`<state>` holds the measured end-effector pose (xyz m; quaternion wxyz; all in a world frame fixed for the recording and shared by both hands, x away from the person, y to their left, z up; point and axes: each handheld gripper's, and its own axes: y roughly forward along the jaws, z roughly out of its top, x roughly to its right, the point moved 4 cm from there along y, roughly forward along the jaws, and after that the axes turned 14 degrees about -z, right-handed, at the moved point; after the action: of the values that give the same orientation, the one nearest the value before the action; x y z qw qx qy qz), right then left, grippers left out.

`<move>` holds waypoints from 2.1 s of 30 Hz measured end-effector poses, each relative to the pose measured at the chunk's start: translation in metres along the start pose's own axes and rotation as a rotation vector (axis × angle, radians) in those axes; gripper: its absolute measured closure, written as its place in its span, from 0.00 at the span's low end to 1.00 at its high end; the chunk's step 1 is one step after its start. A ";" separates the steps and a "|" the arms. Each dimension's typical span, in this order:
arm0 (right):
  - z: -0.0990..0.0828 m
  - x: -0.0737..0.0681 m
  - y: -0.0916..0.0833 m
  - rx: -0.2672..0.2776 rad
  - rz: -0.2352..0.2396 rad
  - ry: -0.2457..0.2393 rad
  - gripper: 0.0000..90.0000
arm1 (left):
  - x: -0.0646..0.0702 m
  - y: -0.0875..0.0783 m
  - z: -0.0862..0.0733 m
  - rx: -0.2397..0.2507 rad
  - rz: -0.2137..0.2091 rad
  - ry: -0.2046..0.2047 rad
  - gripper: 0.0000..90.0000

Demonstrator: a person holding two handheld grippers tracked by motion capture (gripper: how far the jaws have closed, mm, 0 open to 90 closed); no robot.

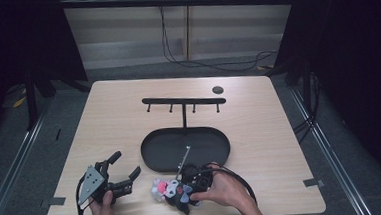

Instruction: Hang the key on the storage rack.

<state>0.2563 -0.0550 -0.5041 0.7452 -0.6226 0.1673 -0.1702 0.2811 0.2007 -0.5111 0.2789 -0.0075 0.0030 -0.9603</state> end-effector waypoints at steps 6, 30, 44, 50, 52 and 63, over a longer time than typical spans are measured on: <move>0.001 -0.001 0.001 -0.049 -0.038 -0.077 0.89 | 0.000 0.000 0.000 -0.002 -0.001 0.000 0.17; 0.017 0.002 0.005 -0.073 -0.056 -0.109 0.97 | 0.000 0.000 0.000 -0.003 0.031 -0.001 0.17; 0.020 0.013 0.000 -0.115 -0.068 -0.054 0.97 | 0.000 0.000 0.000 -0.002 0.021 0.002 0.17; 0.023 0.016 -0.014 -0.114 -0.045 -0.056 0.97 | 0.000 0.000 0.000 -0.002 0.019 0.002 0.17; 0.024 0.017 -0.018 -0.109 -0.052 -0.052 0.97 | 0.000 0.000 0.000 -0.002 0.019 0.002 0.17; 0.031 0.025 -0.047 -0.107 -0.038 -0.040 0.97 | 0.000 0.000 0.000 -0.002 0.019 0.002 0.17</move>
<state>0.2909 -0.0471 -0.4539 0.7108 -0.6678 0.1494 -0.1628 0.2812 0.2010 -0.5111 0.2879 -0.0068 0.0043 -0.9576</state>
